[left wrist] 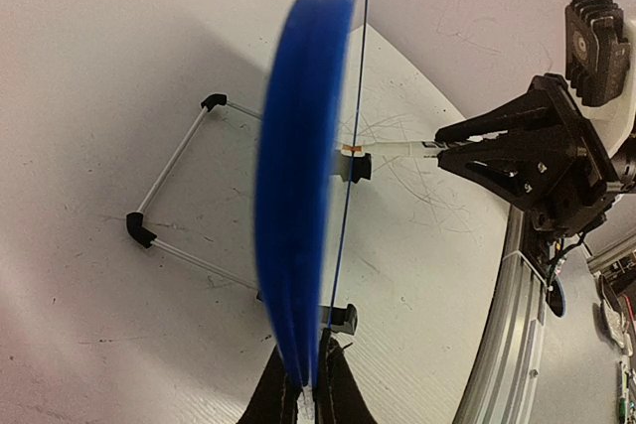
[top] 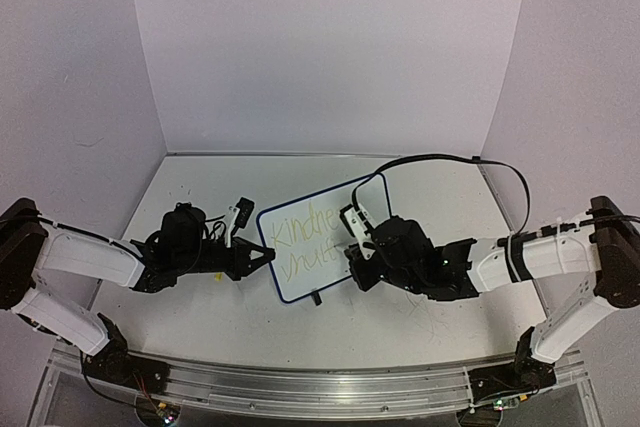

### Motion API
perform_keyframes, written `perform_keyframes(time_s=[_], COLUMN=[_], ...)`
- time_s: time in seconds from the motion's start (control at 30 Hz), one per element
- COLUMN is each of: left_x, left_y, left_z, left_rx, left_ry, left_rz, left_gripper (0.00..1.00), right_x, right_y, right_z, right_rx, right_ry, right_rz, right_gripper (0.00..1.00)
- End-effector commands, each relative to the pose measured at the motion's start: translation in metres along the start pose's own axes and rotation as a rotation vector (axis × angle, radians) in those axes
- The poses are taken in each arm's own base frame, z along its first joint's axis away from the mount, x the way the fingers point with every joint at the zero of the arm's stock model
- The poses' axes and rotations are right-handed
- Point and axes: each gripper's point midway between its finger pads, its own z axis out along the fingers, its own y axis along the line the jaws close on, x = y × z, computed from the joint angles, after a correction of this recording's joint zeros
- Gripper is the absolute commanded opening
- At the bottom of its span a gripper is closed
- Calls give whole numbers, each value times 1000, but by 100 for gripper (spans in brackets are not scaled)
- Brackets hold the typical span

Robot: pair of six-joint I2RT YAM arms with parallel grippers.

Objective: Write a sentence on the whiteboard

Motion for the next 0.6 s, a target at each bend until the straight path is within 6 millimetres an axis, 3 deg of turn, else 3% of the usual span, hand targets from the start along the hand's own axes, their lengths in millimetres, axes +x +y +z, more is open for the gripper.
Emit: perform_keyframes(time_s=[0.0,0.4,0.5,0.57], left_x=[6,9,10,10], left_y=[15,16,16,17], left_z=[-2,-1,-1,-1], left_rx=[-75,-79,-79,-82], left_ry=[30,35,38,37], left_rz=[17,15,14,14], left_gripper=[0,0,0,0], right_x=[10,32,21,-8], right_y=[-5,0,2,0], right_z=[1,1,-5,-26], right_rx=[21,-2,-19,-44], right_ry=[28,79,56,-25], right_rz=[14,22,32,57], right_gripper=[0,0,0,0])
